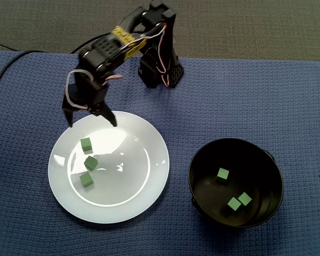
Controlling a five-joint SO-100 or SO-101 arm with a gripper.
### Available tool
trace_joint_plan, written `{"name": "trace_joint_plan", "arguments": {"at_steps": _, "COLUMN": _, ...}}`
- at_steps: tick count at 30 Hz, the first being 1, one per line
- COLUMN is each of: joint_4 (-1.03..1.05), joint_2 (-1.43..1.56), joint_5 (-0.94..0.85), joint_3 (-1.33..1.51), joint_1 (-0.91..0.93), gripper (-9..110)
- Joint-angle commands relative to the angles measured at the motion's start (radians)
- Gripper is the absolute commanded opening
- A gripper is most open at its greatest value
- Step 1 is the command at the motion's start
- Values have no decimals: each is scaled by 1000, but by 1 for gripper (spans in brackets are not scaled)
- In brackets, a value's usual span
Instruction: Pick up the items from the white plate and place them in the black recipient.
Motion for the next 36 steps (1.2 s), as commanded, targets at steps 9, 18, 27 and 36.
{"name": "trace_joint_plan", "arguments": {"at_steps": 9, "joint_4": -146, "joint_2": -298, "joint_5": -17, "joint_3": -106, "joint_1": 38, "gripper": 54}}
{"name": "trace_joint_plan", "arguments": {"at_steps": 18, "joint_4": -245, "joint_2": -345, "joint_5": 98, "joint_3": -75, "joint_1": -5, "gripper": 45}}
{"name": "trace_joint_plan", "arguments": {"at_steps": 27, "joint_4": -270, "joint_2": -331, "joint_5": 87, "joint_3": 12, "joint_1": -3, "gripper": 31}}
{"name": "trace_joint_plan", "arguments": {"at_steps": 36, "joint_4": -310, "joint_2": -328, "joint_5": 95, "joint_3": 40, "joint_1": -3, "gripper": 18}}
